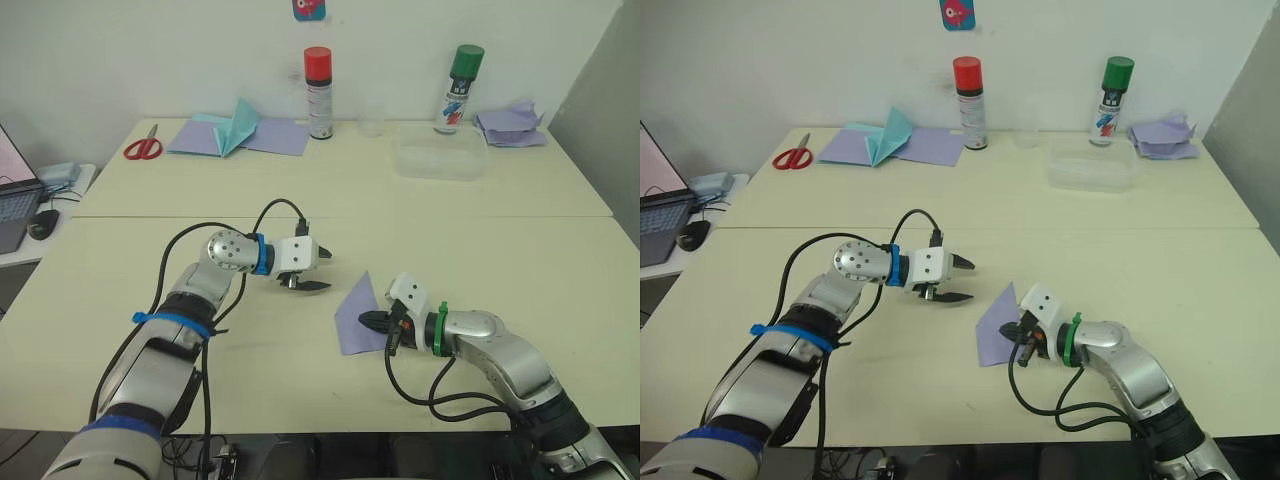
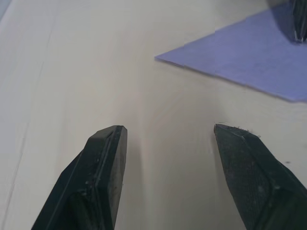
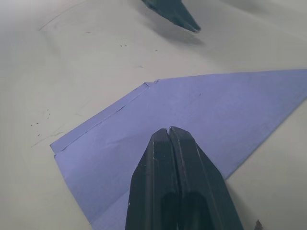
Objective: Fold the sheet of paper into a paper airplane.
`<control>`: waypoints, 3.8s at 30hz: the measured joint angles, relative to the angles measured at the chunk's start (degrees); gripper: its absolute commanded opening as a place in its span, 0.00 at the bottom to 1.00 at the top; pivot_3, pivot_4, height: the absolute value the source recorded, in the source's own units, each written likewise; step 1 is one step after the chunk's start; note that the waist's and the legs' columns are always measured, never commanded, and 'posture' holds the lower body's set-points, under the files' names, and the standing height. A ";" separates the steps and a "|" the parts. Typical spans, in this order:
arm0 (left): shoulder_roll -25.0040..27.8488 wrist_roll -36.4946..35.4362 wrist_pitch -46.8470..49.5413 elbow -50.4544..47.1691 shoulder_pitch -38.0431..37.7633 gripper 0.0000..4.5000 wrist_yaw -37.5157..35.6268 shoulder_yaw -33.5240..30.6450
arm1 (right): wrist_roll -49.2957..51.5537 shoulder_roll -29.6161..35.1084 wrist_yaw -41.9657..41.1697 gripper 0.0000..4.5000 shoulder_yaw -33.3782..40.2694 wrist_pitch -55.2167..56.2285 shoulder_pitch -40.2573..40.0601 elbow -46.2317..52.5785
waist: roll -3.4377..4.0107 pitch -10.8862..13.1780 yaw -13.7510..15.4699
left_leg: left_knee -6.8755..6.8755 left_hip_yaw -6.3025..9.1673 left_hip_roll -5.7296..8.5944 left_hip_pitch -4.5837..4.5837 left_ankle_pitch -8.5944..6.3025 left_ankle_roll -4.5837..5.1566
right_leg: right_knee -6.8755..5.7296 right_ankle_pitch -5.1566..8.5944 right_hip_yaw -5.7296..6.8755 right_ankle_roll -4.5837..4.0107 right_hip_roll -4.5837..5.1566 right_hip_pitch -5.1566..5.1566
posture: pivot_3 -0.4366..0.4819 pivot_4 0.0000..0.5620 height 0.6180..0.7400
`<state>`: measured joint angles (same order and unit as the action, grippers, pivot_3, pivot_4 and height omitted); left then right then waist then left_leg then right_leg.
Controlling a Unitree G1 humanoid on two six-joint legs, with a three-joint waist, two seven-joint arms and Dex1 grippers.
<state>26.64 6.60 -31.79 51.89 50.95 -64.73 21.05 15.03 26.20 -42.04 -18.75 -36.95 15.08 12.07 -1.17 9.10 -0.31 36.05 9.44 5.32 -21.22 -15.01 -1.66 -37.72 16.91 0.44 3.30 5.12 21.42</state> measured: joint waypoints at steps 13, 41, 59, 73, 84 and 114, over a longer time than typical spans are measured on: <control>-5.94 3.32 -12.62 12.91 4.62 0.72 0.04 -0.19 | -0.37 -0.60 -0.37 0.00 -0.57 0.21 1.41 -1.37 | -0.03 0.01 -0.38 | 0.04 -0.01 -0.01 0.03 0.00 0.02 | -0.18 0.04 0.08 0.13 -0.02 0.04 | 0.48 0.27 1.00; -5.69 13.45 -29.14 17.19 7.74 0.01 4.13 3.10 | -0.34 -1.76 -1.80 0.00 -0.49 0.16 3.05 -3.38 | -0.04 0.01 -1.23 | 0.06 0.00 0.00 0.08 0.01 0.02 | -0.27 -0.01 0.07 0.05 -0.03 0.02 | 0.48 0.27 1.00; -5.45 -0.03 -9.85 16.77 2.90 0.01 -8.87 -6.95 | 4.44 -3.86 -2.59 0.00 3.96 -2.76 3.52 -2.47 | -0.03 0.01 -1.58 | 0.23 -0.01 -0.03 -0.30 0.11 -0.13 | -0.49 -0.06 0.10 -0.02 -0.04 0.55 | 0.48 0.27 1.00; 0.76 -8.59 16.50 -14.56 -15.99 0.01 -7.84 -12.29 | 9.60 0.53 -5.24 0.00 7.52 -6.09 5.37 3.00 | -0.01 0.03 -1.70 | 0.84 0.45 0.09 -0.67 -0.04 0.05 | -1.25 -0.07 0.10 -0.03 -0.04 0.96 | 0.48 0.27 1.00; 10.07 -15.69 41.36 -40.07 -29.78 0.65 -5.77 -15.28 | 9.54 0.45 -5.24 0.00 7.79 -5.85 6.09 1.88 | 0.08 0.08 -1.59 | 0.80 0.69 0.09 -0.69 -0.05 0.03 | -1.19 -0.07 0.06 -0.04 0.03 0.97 | 0.48 0.27 1.00; -1.36 -3.06 -6.30 6.65 3.28 0.90 -15.84 -4.97 | 11.67 2.11 -1.11 0.00 11.35 -8.51 3.27 6.66 | 0.16 0.24 -1.52 | 0.89 1.13 0.59 -0.89 0.16 -0.36 | -1.24 -0.07 0.16 -0.05 0.07 0.92 | 0.48 0.27 1.00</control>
<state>25.28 3.53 -38.09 58.54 54.23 -80.57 16.07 26.70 28.31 -43.15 -7.40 -45.46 18.35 18.74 -1.01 9.35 -1.84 36.94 10.57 5.91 -22.11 -14.85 -2.02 -38.96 16.84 0.60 3.26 5.19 22.35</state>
